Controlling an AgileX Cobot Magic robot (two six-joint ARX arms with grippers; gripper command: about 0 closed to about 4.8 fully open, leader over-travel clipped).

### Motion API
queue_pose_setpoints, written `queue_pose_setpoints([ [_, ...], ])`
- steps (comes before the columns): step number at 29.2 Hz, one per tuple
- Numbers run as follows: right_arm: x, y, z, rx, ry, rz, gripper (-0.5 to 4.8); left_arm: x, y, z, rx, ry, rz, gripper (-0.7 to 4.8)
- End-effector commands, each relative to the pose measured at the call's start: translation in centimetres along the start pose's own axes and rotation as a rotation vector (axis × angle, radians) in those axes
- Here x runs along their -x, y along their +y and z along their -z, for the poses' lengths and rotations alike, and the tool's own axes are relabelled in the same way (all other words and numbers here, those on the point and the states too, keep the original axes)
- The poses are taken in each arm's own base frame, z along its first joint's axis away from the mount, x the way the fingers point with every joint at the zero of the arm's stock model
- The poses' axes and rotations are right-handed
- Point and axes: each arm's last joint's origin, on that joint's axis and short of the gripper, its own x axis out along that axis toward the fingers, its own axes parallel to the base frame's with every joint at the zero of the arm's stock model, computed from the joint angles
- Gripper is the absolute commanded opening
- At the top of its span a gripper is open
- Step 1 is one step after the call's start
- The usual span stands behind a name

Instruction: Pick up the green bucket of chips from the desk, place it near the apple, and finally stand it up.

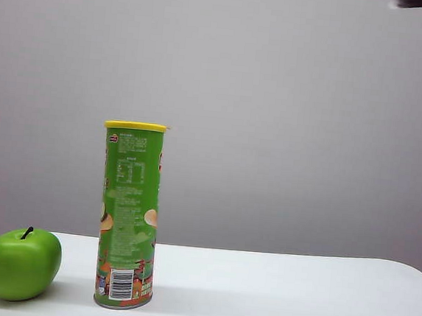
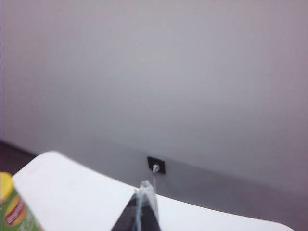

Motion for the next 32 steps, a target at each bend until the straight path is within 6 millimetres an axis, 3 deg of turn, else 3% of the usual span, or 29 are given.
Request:
queue_pose_setpoints([
  [1, 1.0, -1.3, 1.0, -0.051, -0.054, 0.001, -0.01, -0.7, -0.1, 0.1, 0.035, -0.04, -0.001, 2.32],
  [6, 2.6, -2.2, 3.1, -0.094, -0.122, 0.04, -0.01, -2.0, -0.4, 0.9, 0.054, -0.082, -0.012, 2.11],
  [10, 3.2, -1.8, 4.9, -0.096, -0.141, 0.032, -0.01, -2.6, -0.6, 1.1, 0.14, -0.129, 0.021, 1.44],
  [20, 5.3, -1.5, 9.3, -0.098, -0.202, 0.16, -0.01, -5.6, -1.5, 4.3, 0.214, -0.212, 0.074, 1.42],
  [32, 6.6, -1.3, 12.7, -0.143, -0.238, 0.238, -0.01, -6.4, -1.7, 7.6, 0.26, -0.241, 0.073, 1.38],
])
